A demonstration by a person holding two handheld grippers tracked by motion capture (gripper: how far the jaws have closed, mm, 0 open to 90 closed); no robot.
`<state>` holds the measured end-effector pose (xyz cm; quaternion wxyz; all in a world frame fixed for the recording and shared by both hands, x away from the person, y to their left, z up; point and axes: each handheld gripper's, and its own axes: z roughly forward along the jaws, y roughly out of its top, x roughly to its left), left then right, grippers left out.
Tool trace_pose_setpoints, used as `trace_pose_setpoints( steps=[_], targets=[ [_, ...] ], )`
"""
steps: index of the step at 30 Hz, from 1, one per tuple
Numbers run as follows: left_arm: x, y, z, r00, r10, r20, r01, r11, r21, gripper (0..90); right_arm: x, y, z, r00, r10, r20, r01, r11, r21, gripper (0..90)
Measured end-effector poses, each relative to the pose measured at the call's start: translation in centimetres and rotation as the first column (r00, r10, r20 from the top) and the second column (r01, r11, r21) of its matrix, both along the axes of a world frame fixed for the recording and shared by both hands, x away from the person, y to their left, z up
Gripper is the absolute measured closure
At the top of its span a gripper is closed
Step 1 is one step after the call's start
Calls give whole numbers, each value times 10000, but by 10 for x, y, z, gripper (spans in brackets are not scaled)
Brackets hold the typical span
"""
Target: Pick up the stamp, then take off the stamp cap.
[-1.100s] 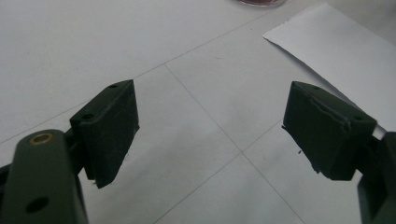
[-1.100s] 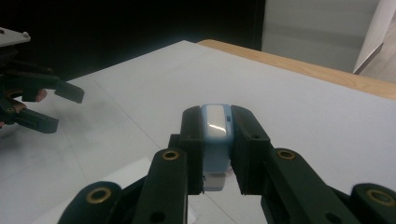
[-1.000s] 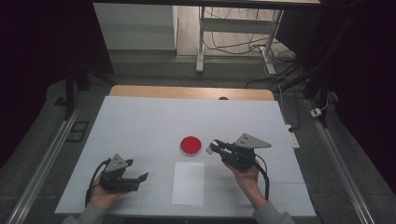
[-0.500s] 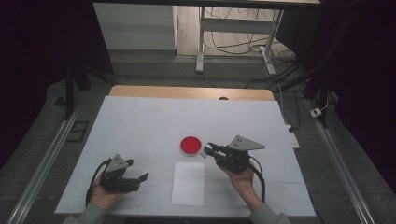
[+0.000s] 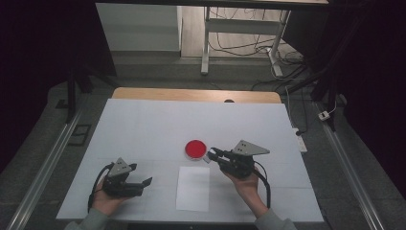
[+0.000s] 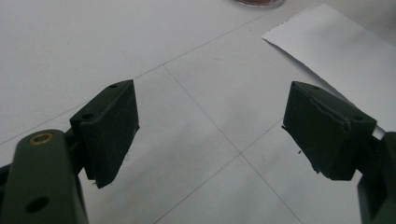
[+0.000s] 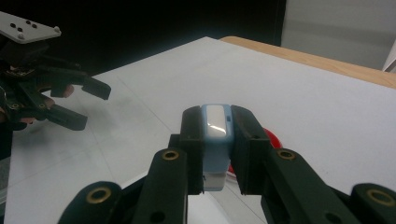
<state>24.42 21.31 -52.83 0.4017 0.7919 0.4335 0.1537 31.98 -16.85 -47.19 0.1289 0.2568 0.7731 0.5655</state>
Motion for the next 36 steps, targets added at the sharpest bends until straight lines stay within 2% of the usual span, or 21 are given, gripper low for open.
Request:
trace_pose_setpoints(
  steps=[21,26,31,34,36],
  targets=[
    [0,-3,3,9998,-5,204,5,10000,2,188,-1,-1,1,9999,-103,61,102,9999,79,751],
    [0,-4,4,9994,73,325,-70,9999,-76,187,0,-1,1,9999,-118,57,117,9999,81,750],
    [0,-4,6,9993,25,371,-11,9993,-387,186,0,0,1,9999,-108,52,107,9999,80,751],
    [0,-5,8,9989,153,454,-137,9993,-346,187,0,0,1,9999,-102,58,102,9999,81,751],
    [0,-5,10,9983,56,588,-34,9993,-370,203,0,0,1,9999,-99,65,98,9999,77,750]
  ],
)
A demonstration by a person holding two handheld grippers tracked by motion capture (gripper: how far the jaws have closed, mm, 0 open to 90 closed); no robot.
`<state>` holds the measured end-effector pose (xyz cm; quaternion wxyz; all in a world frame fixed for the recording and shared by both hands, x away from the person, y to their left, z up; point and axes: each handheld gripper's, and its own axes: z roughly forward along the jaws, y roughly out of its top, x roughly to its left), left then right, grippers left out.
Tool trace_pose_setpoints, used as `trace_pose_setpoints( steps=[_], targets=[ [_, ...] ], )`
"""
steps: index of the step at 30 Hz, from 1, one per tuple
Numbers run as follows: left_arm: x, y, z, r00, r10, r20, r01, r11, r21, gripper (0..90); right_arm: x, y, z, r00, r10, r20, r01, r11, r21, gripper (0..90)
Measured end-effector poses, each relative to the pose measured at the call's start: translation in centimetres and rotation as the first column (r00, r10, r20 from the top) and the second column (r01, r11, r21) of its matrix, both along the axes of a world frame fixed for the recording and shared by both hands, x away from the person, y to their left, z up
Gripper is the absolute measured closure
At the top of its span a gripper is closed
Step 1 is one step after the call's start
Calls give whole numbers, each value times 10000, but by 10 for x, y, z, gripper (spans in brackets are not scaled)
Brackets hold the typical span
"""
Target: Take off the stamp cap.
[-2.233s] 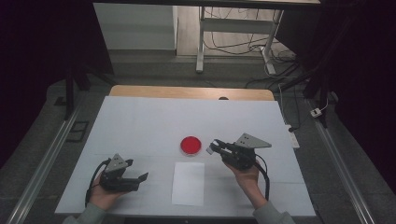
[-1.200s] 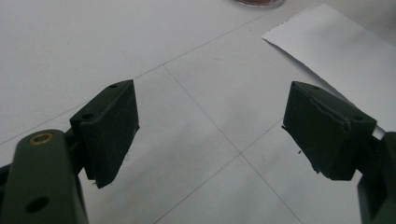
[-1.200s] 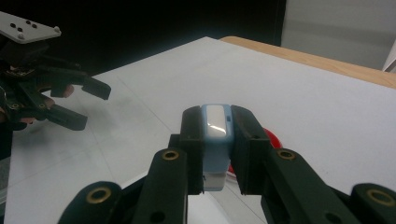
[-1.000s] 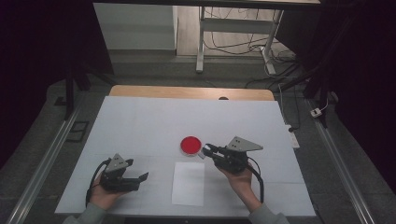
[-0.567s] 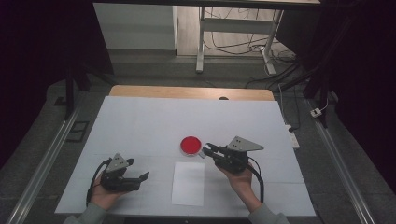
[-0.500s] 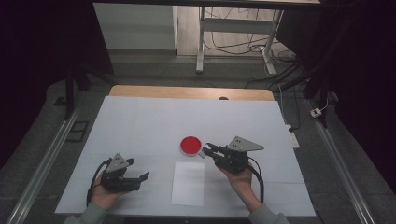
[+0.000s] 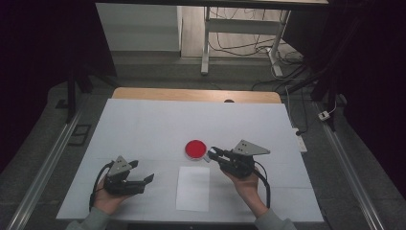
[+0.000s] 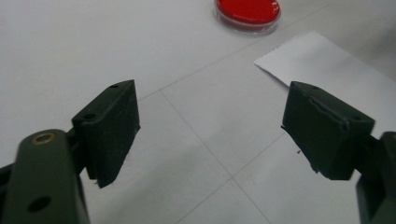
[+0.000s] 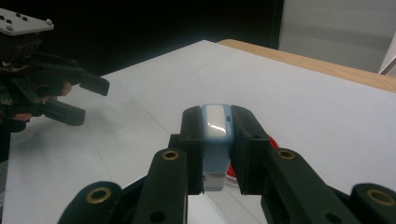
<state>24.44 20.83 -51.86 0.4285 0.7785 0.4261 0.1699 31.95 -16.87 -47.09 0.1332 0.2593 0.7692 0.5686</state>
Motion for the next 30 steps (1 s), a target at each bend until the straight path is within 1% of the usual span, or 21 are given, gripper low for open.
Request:
trace_pose_setpoints(
  steps=[1,3,5,6,8,10,12,18,21,30],
  targets=[
    [0,0,1,10000,7,52,-8,9999,119,215,0,0,0,10000,2,1,-2,10000,-2,750],
    [0,-1,1,9996,30,287,-43,9989,460,215,0,0,0,10000,8,-6,-8,10000,-7,751],
    [0,-2,1,9991,-157,407,126,9972,737,222,0,0,0,10000,7,-4,-7,10000,-7,750],
    [0,-3,1,9989,-172,431,137,9966,810,229,0,0,0,10000,11,-4,-11,10000,-6,750],
    [1,-3,1,9990,-156,427,121,9967,799,215,0,0,0,10000,8,8,-8,10000,-3,751],
    [2,-4,2,9996,-50,267,31,9975,703,209,0,0,0,10000,8,10,-8,10000,-4,750],
    [3,-3,4,9998,-15,208,3,9982,597,199,0,0,0,10000,-11,-4,11,10000,7,750],
    [4,-8,7,9997,-67,256,53,9987,515,191,0,0,0,10000,-12,22,12,10000,4,750],
    [4,-13,8,9993,-175,338,156,9984,544,191,0,0,0,10000,-19,28,19,10000,11,750],
    [8,-30,10,9986,-356,388,333,9977,593,192,0,1,0,10000,-42,42,42,10000,48,750]
  ],
)
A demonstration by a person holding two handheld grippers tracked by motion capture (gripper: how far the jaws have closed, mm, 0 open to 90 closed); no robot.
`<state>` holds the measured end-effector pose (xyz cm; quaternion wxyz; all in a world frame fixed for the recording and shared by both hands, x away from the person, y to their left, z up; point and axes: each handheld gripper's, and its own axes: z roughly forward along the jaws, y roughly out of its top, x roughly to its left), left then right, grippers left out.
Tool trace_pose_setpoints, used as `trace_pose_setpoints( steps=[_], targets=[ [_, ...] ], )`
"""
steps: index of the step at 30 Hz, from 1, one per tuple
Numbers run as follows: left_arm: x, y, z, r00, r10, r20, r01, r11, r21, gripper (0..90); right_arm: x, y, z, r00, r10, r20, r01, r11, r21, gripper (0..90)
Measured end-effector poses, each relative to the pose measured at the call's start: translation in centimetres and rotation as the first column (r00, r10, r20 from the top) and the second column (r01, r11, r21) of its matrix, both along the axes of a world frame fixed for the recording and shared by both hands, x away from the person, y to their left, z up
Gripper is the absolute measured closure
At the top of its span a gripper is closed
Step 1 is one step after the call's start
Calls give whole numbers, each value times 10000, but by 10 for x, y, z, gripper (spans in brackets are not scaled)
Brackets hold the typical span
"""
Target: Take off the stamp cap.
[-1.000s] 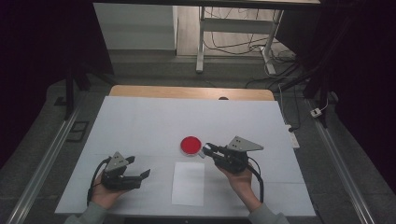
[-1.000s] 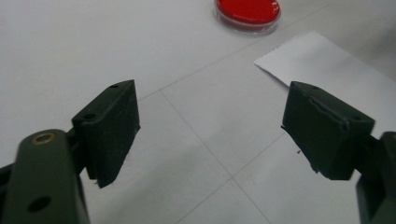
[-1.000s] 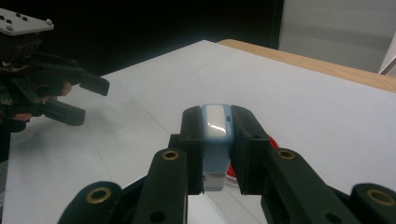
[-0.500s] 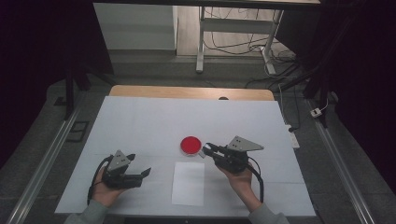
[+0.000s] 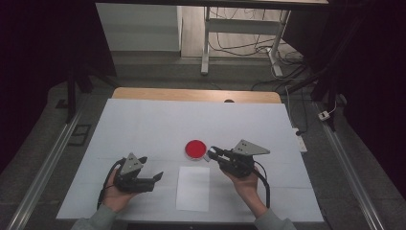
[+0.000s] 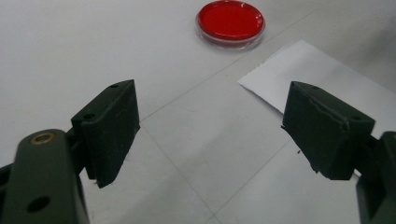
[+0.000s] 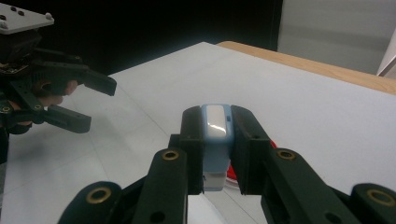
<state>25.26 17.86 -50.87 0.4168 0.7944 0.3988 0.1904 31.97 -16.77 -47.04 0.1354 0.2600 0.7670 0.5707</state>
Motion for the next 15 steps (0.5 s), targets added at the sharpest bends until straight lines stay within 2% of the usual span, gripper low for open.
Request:
trace_pose_setpoints(
  steps=[15],
  targets=[
    [5,-17,3,9996,-139,255,137,9999,71,197,0,2,1,10000,-47,64,46,10000,82,750]
  ],
)
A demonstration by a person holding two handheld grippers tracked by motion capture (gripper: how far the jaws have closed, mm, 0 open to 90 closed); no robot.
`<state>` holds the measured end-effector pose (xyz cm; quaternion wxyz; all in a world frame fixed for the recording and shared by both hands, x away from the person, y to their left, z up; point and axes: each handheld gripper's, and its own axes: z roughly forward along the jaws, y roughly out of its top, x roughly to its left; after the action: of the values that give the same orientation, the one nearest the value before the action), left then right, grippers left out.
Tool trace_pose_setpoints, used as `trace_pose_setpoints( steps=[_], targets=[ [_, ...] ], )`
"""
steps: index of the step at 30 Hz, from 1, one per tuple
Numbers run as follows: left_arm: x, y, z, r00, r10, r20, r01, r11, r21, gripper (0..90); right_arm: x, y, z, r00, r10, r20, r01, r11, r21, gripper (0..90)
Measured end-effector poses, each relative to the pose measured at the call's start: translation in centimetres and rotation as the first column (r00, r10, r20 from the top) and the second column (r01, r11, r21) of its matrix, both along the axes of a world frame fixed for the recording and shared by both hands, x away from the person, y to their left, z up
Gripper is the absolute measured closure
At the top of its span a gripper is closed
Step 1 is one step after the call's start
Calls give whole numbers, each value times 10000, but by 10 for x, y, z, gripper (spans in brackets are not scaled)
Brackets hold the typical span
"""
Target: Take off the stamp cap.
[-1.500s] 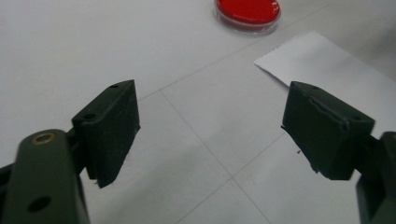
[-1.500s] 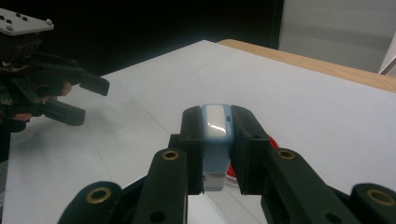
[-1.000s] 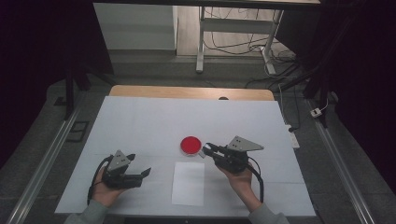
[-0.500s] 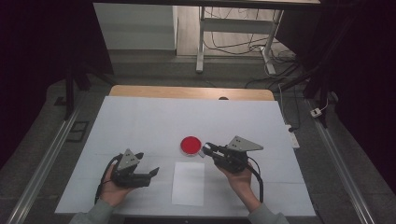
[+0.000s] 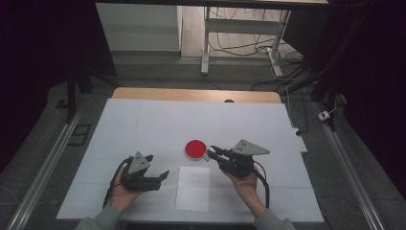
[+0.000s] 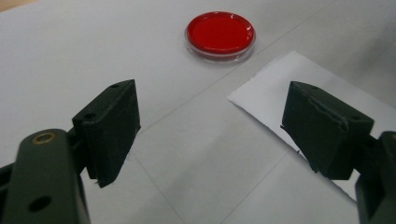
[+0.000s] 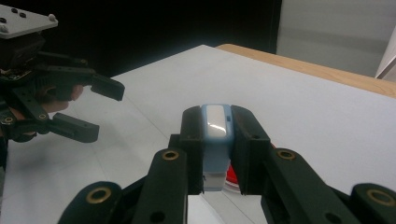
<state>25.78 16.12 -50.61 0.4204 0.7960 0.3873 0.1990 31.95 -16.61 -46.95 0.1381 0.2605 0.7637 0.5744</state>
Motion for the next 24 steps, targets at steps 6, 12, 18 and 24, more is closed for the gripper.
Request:
trace_pose_setpoints(
  steps=[6,12,18,24],
  targets=[
    [3,-10,1,9999,-164,0,164,9999,-24,198,0,0,1,10000,-18,31,18,10000,30,750],
    [7,-16,3,9991,-376,-188,367,9983,-461,199,0,-1,1,10000,-42,40,42,10000,84,751],
    [9,-21,4,9990,-418,-159,411,9983,-416,200,0,-1,2,10000,-74,53,73,9999,89,751],
    [11,-27,4,9986,-502,-135,497,9981,-371,202,0,-1,1,9999,-98,61,98,9999,101,750]
  ],
)
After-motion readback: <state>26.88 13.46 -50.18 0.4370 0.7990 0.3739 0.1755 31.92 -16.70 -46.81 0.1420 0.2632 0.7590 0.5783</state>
